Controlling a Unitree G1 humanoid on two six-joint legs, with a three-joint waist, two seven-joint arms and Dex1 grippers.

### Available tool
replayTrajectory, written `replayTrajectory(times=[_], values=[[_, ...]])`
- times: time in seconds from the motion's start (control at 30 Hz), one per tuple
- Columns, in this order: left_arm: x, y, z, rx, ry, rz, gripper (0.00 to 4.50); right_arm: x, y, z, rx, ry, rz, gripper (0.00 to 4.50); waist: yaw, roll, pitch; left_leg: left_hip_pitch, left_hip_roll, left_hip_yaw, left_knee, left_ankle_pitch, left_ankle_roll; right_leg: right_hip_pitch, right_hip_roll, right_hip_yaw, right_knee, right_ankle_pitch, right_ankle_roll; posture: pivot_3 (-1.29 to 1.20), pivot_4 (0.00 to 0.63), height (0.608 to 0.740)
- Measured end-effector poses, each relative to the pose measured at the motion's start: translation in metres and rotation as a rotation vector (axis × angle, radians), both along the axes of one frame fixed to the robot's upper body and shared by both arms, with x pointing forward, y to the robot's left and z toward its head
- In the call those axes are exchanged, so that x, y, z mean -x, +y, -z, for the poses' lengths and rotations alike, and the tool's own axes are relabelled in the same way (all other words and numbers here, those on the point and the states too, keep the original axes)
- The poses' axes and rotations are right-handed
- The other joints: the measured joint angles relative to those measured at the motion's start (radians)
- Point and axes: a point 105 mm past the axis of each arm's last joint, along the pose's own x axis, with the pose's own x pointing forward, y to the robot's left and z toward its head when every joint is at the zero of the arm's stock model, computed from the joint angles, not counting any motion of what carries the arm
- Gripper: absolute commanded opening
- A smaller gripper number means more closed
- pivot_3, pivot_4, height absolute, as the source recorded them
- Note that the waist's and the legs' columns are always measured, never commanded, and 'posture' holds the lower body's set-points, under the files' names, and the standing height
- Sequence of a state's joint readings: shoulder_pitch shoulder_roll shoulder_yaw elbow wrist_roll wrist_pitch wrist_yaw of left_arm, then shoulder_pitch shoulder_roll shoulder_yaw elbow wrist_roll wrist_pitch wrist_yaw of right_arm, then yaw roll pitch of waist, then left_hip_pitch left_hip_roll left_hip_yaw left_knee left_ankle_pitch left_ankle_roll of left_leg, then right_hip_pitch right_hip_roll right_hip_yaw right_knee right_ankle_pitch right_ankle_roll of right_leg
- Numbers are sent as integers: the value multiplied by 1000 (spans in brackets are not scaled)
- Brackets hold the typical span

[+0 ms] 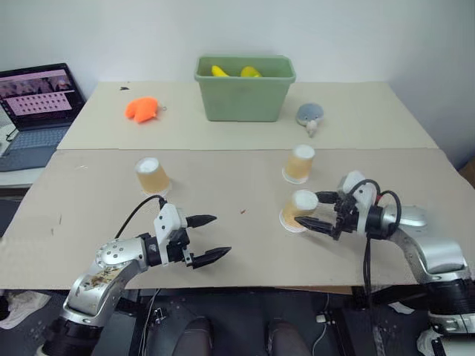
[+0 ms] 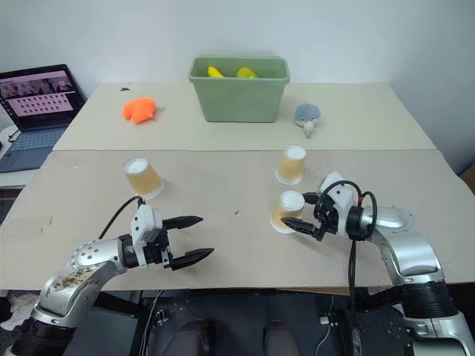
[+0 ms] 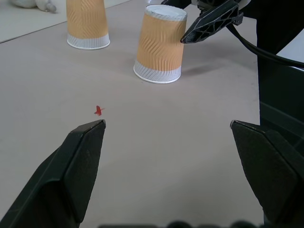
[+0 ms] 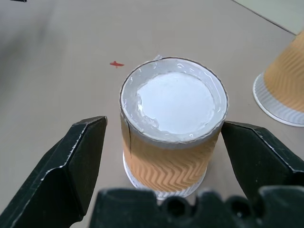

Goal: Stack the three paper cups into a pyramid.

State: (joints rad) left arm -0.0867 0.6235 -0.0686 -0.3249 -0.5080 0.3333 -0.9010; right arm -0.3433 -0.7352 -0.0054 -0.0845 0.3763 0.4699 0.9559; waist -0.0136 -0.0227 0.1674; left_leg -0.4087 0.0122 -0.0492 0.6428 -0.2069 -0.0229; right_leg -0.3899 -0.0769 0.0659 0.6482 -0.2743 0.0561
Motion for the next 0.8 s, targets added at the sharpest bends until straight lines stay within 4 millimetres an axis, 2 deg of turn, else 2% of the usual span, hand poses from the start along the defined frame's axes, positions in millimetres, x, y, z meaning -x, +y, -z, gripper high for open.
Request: replayTrajectory(times=[0.17, 0.47, 0.8], values=[[1, 0, 1, -1, 3, 1, 4500, -2, 6, -2, -18, -5, -5, 4476, -1, 0, 0, 3, 1, 0, 0, 0, 0, 1, 2, 0, 0, 1, -1, 0, 150, 732], [2, 2, 5, -13, 12, -6, 4500, -10, 16, -21, -42, -50, -23, 4476, -5, 0, 0, 2, 1, 0, 0, 0, 0, 1, 2, 0, 0, 1, -1, 0, 150, 732], [1, 4, 6, -21, 10, -22, 4500, -12, 20, -23, -57, -40, -29, 4476, -4, 0, 0, 2, 1, 0, 0, 0, 0, 1, 2, 0, 1, 1, -1, 0, 150, 732]])
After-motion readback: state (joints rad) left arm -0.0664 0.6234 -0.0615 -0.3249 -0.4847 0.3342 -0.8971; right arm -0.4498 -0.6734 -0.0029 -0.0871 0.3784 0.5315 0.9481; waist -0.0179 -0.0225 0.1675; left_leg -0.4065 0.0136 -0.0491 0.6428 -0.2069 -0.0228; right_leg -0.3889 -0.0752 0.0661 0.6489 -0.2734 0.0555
